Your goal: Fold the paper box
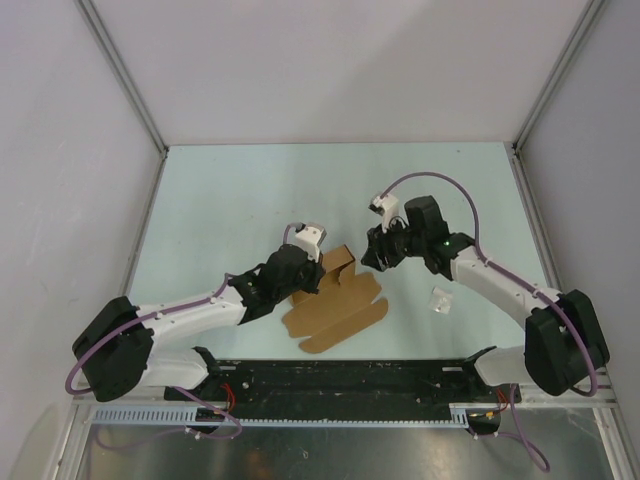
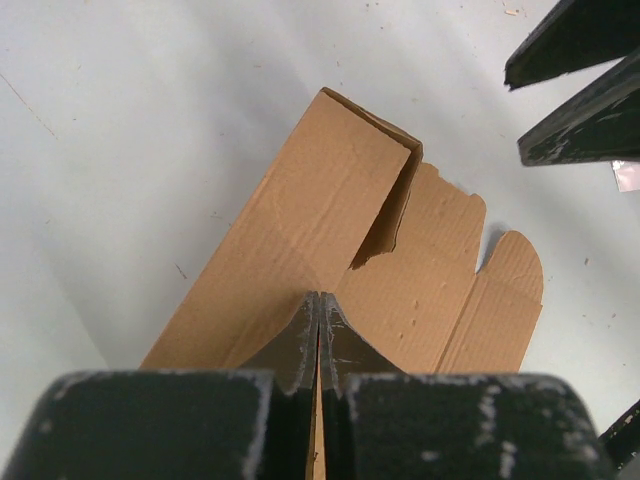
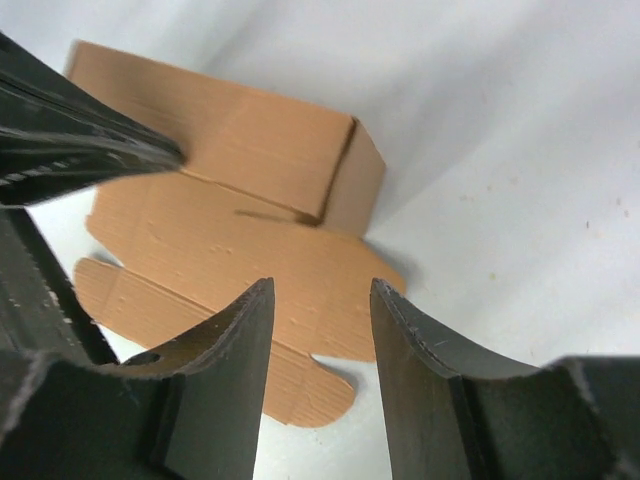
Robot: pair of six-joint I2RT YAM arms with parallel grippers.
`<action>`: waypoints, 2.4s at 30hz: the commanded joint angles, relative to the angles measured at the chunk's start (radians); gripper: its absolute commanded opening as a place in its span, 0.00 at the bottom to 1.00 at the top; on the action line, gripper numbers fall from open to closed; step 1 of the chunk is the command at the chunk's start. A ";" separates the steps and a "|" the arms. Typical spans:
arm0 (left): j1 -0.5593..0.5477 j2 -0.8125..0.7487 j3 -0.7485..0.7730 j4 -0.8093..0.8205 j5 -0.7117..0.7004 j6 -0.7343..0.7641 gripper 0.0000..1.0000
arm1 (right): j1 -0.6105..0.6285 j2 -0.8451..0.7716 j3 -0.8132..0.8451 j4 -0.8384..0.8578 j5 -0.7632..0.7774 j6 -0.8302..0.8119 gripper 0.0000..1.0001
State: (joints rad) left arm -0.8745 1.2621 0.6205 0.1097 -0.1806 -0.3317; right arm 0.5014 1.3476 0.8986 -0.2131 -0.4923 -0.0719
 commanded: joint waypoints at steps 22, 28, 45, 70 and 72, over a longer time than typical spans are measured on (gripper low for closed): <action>0.003 -0.033 0.012 0.002 -0.007 0.008 0.00 | 0.092 0.125 -0.257 0.566 0.144 -0.052 0.66; 0.003 -0.032 0.013 -0.001 -0.003 0.006 0.00 | 0.091 0.180 -0.257 0.618 0.087 -0.040 0.66; 0.005 -0.138 0.102 -0.067 -0.005 0.043 0.00 | 0.072 0.180 -0.257 0.621 0.029 -0.032 0.65; 0.184 0.083 0.148 -0.027 0.058 0.054 0.00 | 0.069 0.214 -0.257 0.667 -0.012 -0.009 0.64; 0.193 0.086 0.148 -0.027 0.064 0.054 0.00 | 0.071 0.226 -0.257 0.684 -0.014 0.000 0.63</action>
State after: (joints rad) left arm -0.7033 1.3449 0.7372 0.0414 -0.1417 -0.2871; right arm 0.5735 1.5490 0.6415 0.4000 -0.4881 -0.0929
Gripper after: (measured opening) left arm 0.005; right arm 0.638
